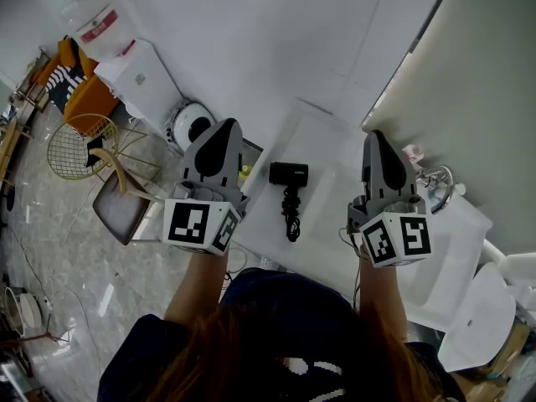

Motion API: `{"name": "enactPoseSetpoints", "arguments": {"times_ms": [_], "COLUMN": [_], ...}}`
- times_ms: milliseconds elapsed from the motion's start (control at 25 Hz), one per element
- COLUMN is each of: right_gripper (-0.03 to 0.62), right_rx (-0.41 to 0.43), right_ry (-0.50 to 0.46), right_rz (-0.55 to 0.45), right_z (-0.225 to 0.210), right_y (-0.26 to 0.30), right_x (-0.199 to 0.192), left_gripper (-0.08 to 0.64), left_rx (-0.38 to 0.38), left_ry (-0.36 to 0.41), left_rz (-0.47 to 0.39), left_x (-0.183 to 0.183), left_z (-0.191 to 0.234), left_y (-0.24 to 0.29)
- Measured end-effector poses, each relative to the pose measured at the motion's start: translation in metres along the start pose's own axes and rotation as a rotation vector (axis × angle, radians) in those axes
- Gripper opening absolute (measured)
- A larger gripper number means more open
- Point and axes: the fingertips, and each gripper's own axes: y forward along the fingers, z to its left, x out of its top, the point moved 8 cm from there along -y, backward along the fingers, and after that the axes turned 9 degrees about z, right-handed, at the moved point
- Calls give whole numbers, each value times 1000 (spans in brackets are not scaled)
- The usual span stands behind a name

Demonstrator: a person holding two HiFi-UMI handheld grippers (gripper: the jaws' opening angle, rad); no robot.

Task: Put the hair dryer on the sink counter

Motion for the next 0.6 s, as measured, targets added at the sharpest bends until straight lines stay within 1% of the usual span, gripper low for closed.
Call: {"name": "enactPoseSetpoints", "arguments": {"times_ms": [600], "right_gripper": [15], "right_rx": [-1], "right_ry": [-40], "right_rz": [4], "right_z": [10], "right_y": [-9], "right_x": [4], "left_gripper": [18], "left_rx": [-2], "left_ry": [-5], "left_rz": [11], "left_x": [-5], "left_z": [-1], "left_y": [-6]}}
